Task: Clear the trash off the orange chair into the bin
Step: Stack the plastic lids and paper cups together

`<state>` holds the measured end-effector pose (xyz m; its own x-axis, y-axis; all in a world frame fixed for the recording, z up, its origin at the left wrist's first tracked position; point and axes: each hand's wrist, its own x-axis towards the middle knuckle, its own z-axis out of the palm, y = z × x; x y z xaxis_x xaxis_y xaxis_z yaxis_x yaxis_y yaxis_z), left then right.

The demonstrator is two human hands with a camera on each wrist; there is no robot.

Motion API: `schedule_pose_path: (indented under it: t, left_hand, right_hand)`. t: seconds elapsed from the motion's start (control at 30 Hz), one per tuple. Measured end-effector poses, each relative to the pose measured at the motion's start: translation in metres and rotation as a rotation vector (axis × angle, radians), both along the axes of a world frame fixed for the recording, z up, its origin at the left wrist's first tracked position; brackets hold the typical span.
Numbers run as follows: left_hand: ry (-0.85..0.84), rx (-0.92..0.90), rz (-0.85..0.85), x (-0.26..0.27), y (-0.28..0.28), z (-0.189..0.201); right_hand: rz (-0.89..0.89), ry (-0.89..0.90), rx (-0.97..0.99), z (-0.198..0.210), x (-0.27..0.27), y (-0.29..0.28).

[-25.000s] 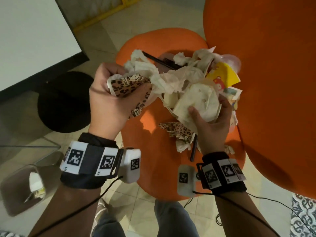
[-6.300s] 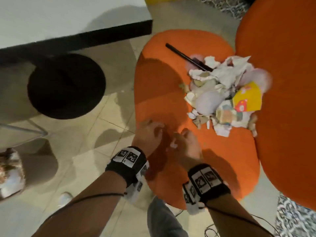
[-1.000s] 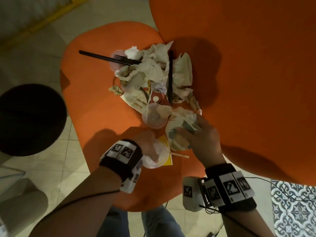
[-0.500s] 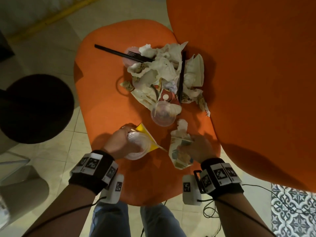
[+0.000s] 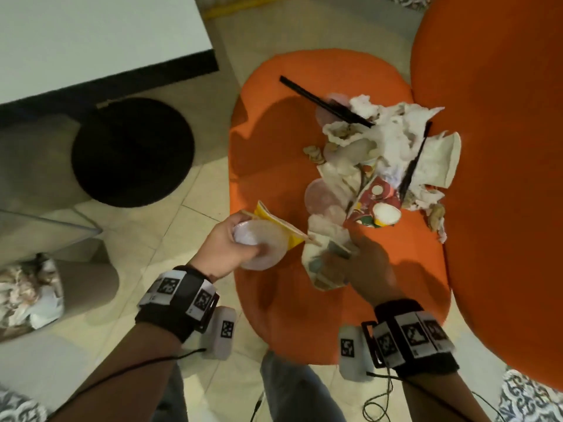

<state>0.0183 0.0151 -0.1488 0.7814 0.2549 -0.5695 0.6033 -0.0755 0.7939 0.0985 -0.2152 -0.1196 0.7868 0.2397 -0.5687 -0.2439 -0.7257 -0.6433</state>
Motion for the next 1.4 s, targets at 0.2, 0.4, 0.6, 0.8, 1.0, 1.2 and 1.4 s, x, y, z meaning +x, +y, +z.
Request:
schedule_pose_path:
  t: [0.2, 0.4, 0.6, 0.8, 1.0, 1.2, 1.4]
  left_hand:
    - [-0.059, -0.067, 0.159, -0.064, 0.076, 0.010]
    - [-0.041, -0.037, 0.330, -0.176, 0.191, 0.013]
    - [-0.021, -0.039, 0.536, -0.309, 0.316, -0.001]
    - [0.063, 0.013, 0.688, -0.407, 0.414, -0.062]
    - [0.099, 0.073, 0.642, -0.433, 0.461, -0.146]
    - [0.259, 0.316, 0.413, -0.415, 0.448, -0.202]
    - [0.345, 0.543, 0.261, -0.418, 0.438, -0.244]
  right_hand:
    - [0.230, -0.155, 0.006, 0.016, -0.029, 0.105]
    - [0.398, -0.090, 0.111, 0.008, -0.107, 0.243]
    - [0.563, -0.137, 0.249, -0.036, -0.213, 0.397]
    - [0.666, 0.151, 0.252, -0.116, -0.297, 0.526]
    - [0.506, 0.336, 0.120, -0.197, -0.341, 0.582]
    - [0.674, 0.201, -0.098, -0.266, -0.356, 0.589]
    - [0.981, -0.075, -0.314, -0.289, -0.357, 0.593]
